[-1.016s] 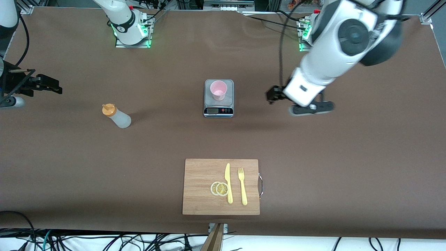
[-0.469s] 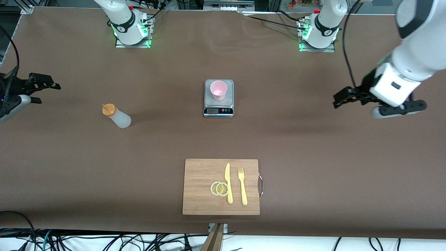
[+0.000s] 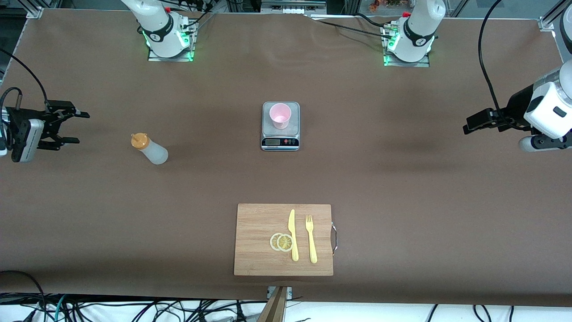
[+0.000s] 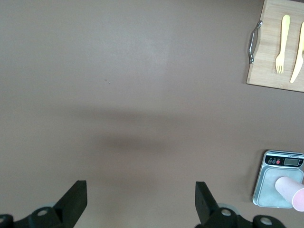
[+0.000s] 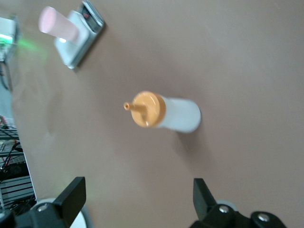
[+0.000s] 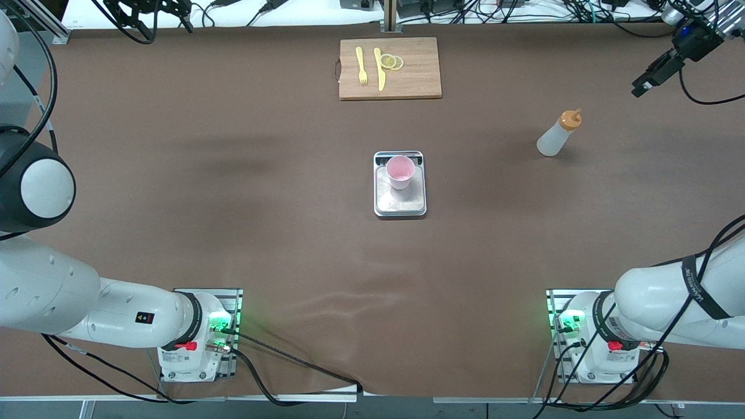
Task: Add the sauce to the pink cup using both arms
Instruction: 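Release the cup and withdraw the left gripper while the right gripper approaches, then grasp the white sauce bottle with the right gripper, then lift the sauce bottle and carry it over the pink cup, then tilt the bottle nozzle down into the cup to squeeze sauce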
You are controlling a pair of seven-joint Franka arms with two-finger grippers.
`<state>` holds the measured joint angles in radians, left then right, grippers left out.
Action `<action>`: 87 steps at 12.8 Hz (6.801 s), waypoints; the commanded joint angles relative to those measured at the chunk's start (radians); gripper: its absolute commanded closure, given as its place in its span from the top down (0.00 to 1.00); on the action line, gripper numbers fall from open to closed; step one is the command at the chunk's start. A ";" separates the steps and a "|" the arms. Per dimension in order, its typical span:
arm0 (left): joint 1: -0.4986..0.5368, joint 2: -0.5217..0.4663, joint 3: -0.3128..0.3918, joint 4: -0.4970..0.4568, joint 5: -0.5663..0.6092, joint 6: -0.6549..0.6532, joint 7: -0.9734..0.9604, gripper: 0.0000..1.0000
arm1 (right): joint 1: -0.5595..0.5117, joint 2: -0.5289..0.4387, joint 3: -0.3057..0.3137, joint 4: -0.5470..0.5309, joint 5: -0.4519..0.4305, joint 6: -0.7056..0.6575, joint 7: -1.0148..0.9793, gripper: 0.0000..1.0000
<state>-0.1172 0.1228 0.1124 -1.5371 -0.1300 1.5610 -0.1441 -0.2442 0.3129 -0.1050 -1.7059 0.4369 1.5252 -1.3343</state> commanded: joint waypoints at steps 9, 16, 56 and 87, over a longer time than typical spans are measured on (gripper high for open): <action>0.067 0.001 -0.077 -0.003 0.058 -0.026 0.063 1.00 | -0.086 0.329 0.011 -0.002 0.374 0.000 -0.872 1.00; 0.065 0.009 -0.077 -0.002 0.052 -0.024 0.061 1.00 | -0.080 0.478 0.034 0.015 0.505 -0.117 -1.187 1.00; 0.074 0.012 -0.074 0.014 0.046 -0.022 0.064 1.00 | 1.120 0.098 0.059 0.006 -0.602 0.216 0.650 0.21; 0.073 0.012 -0.072 0.014 0.044 -0.022 0.064 1.00 | 1.267 0.135 0.054 0.017 -0.836 0.144 0.983 0.13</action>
<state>-0.0524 0.1307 0.0453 -1.5400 -0.0968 1.5467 -0.1033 1.0164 0.4548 -0.0417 -1.7005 -0.3987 1.6831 -0.3524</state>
